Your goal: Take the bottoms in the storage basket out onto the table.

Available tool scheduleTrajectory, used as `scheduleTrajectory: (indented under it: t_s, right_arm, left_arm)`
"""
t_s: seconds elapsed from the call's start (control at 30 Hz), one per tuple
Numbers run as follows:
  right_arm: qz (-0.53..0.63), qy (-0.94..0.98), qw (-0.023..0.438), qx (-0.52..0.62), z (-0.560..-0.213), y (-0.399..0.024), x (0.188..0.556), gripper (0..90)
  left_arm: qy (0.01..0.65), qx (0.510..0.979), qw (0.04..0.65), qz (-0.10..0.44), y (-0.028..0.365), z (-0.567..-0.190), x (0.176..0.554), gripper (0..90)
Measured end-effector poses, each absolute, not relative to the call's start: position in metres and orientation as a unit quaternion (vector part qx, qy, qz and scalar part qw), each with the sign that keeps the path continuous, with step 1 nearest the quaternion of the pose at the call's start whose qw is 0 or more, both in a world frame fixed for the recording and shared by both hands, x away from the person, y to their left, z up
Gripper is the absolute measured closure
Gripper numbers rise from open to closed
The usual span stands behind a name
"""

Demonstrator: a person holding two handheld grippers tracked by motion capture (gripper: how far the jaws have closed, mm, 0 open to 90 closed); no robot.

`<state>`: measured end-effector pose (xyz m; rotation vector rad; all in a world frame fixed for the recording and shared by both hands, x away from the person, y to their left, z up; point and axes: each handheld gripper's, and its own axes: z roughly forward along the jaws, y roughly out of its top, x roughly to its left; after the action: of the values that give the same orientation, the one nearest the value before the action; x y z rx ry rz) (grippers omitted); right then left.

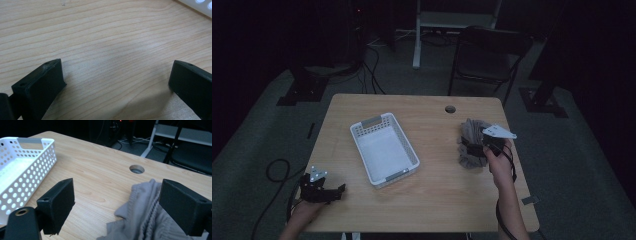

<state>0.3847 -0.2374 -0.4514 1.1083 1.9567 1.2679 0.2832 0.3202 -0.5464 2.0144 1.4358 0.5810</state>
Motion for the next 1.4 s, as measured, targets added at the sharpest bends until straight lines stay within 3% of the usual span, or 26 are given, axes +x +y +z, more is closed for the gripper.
scheduleTrajectory:
  t_s: [1.4]
  right_arm:
    - [0.458,0.803,0.195,0.327,-0.493,-0.205,0.345,12.8]
  left_arm:
    - [0.540,0.757,0.297,0.218,0.320,-0.547,0.283,0.4]
